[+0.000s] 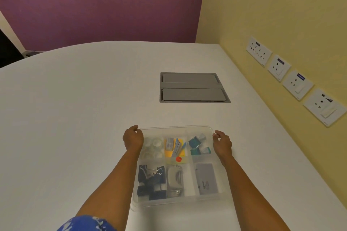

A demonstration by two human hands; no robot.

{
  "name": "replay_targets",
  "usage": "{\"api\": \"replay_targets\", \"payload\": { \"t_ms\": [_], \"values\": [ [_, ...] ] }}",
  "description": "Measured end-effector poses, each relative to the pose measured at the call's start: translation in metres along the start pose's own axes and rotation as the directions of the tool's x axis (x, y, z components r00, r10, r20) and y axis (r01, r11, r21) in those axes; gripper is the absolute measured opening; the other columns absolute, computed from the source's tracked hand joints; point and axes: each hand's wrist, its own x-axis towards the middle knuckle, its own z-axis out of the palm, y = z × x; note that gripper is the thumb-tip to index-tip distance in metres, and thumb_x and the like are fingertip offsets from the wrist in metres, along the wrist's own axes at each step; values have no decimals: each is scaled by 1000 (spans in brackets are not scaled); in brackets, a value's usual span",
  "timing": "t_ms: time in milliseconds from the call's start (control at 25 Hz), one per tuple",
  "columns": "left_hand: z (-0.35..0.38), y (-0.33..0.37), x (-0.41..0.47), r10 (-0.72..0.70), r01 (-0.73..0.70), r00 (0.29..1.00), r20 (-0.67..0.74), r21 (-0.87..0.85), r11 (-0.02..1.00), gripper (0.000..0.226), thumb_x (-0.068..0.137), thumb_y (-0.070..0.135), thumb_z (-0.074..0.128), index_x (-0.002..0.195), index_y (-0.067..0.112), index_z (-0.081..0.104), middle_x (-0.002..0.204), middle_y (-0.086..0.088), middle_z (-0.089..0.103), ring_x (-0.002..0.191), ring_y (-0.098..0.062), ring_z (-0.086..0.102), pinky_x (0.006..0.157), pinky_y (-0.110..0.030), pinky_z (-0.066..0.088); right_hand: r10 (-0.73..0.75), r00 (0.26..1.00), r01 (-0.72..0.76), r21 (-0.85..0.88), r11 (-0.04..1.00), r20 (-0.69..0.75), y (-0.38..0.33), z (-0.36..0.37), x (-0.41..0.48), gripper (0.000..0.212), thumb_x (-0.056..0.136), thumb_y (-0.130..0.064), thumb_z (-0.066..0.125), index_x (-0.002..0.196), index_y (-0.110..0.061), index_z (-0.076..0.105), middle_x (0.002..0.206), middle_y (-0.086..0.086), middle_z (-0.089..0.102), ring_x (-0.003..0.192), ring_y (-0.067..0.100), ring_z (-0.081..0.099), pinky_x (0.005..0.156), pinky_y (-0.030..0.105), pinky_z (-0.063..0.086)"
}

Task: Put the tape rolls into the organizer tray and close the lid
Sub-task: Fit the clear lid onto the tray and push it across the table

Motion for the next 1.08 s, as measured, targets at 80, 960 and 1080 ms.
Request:
{"api": "replay_targets", "payload": {
  "t_ms": [80, 960, 1080],
  "values": [
    [3, 1, 5, -20, 20, 1000, -5, 23, 1000, 33, 95, 7, 45, 127, 5, 56, 135, -18, 55, 125, -36, 50, 107, -46, 40, 1, 1000, -1, 24, 1000, 11, -4, 3, 9, 37, 101, -22, 38, 132, -5, 50, 140, 18, 49, 128, 35, 46, 109, 44, 38],
    [15, 0, 10, -50, 38, 991, -120, -96, 995, 30, 95, 9, 43, 115, 2, 64, 125, -19, 62, 118, -34, 55, 102, -41, 43, 70, 995, -65, 66, 996, -69, -16, 31, 52, 40, 100, -24, 41, 106, 7, 65, 107, 25, 68, 81, 26, 56, 74, 29, 44],
    [12, 1, 11, -118, 101, 985, -125, -130, 986, 29, 95, 14, 47, 113, -1, 64, 122, -20, 64, 115, -37, 56, 100, -41, 44, 73, 995, -68, 74, 995, -67, -13, 32, 52, 41, 99, -28, 42, 107, 4, 65, 108, 23, 69, 85, 28, 59, 78, 33, 48]
  ]
}}
